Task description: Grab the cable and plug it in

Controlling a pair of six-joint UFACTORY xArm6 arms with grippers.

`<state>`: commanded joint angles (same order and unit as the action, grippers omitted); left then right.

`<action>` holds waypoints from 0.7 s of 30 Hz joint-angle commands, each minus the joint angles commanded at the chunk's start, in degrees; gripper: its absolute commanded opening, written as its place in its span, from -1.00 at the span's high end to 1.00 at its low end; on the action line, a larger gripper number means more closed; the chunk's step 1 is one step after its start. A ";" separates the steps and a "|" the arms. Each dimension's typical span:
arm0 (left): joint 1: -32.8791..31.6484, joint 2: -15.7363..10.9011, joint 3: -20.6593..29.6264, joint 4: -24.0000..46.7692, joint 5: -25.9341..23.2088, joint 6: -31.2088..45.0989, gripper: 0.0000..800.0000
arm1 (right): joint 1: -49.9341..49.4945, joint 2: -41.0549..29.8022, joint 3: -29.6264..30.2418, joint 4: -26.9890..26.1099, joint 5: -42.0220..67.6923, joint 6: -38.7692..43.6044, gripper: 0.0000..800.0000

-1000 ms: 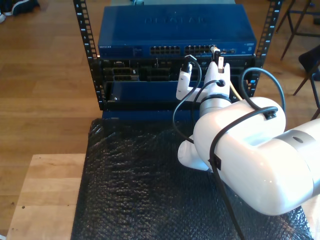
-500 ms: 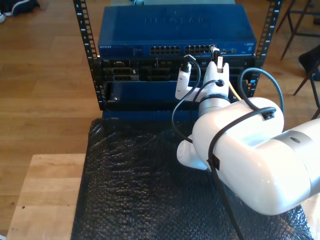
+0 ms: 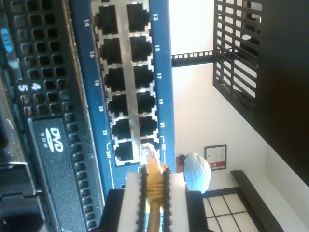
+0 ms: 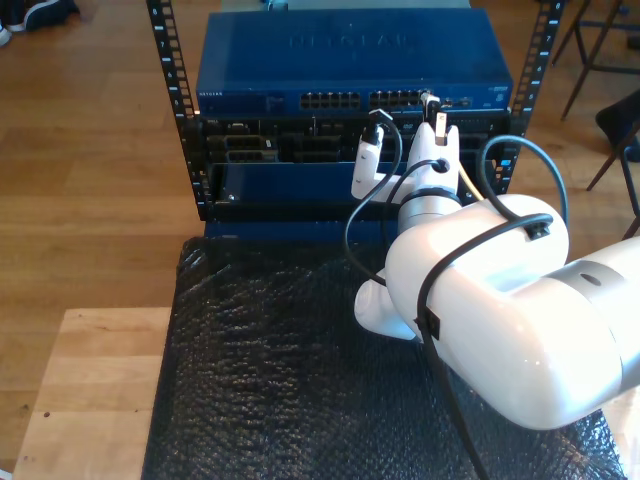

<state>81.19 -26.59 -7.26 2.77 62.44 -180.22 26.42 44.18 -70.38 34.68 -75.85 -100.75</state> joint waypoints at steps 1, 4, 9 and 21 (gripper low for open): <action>0.00 0.00 0.00 0.00 0.00 0.00 -1.00 | 0.00 0.00 0.09 0.00 0.00 0.00 1.00; 0.00 0.00 0.00 0.00 0.00 0.00 -1.00 | 0.09 0.00 0.09 0.00 0.00 0.00 1.00; 0.00 0.00 0.00 0.00 0.00 0.00 -1.00 | 0.09 0.00 -0.18 -0.09 0.00 -0.09 1.00; 0.00 0.00 0.00 0.00 0.00 0.00 -1.00 | 0.18 -0.18 0.00 -0.79 -0.09 -0.18 1.00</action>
<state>81.19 -26.59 -7.26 2.77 62.44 -180.22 26.59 44.00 -70.38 33.89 -75.93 -100.92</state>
